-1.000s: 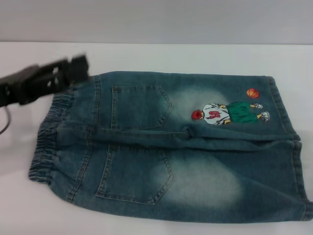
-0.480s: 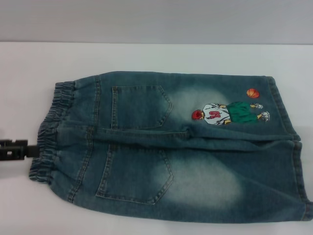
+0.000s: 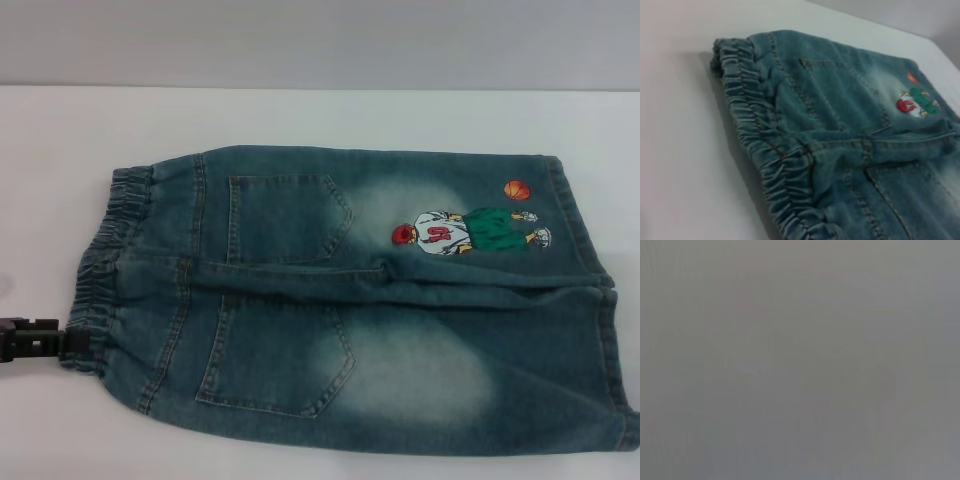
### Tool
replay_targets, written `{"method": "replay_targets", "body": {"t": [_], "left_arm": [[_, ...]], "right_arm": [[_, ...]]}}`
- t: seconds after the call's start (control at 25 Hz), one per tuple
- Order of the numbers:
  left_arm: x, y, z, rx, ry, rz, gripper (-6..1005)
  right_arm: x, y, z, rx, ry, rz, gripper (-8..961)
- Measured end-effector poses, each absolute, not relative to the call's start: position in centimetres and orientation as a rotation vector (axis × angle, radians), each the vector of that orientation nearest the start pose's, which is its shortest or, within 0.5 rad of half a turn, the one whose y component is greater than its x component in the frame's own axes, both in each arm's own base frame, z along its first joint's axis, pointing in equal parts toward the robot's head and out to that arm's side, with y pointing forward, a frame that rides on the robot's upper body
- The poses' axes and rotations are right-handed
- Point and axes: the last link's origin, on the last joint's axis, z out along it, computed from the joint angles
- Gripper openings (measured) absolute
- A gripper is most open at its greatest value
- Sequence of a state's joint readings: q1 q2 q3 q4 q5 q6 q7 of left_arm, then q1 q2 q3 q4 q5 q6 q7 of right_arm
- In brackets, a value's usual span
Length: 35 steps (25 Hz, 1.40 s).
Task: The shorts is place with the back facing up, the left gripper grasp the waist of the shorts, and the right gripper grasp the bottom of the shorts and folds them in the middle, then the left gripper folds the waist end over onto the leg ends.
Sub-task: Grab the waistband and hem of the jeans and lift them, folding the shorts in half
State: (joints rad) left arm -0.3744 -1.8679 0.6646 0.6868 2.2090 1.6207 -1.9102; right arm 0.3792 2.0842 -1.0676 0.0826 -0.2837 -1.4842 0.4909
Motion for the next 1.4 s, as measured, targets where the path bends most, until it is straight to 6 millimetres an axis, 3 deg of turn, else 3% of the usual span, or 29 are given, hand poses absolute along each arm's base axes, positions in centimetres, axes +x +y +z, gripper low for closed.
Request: {"method": "replay_targets", "body": {"t": [0.76, 1.4], "left_arm": [[-37.3, 28.0, 7.0, -2.420, -1.507, -0.222, 801], [-35.9, 28.1, 7.3, -2.464, -1.508, -0.328, 801]], "right_arm": [[36.1, 27.6, 1.9, -1.380, 0.696, 0.951, 633], [36.3, 27.4, 1.9, -1.381, 0.699, 0.946, 633]]}}
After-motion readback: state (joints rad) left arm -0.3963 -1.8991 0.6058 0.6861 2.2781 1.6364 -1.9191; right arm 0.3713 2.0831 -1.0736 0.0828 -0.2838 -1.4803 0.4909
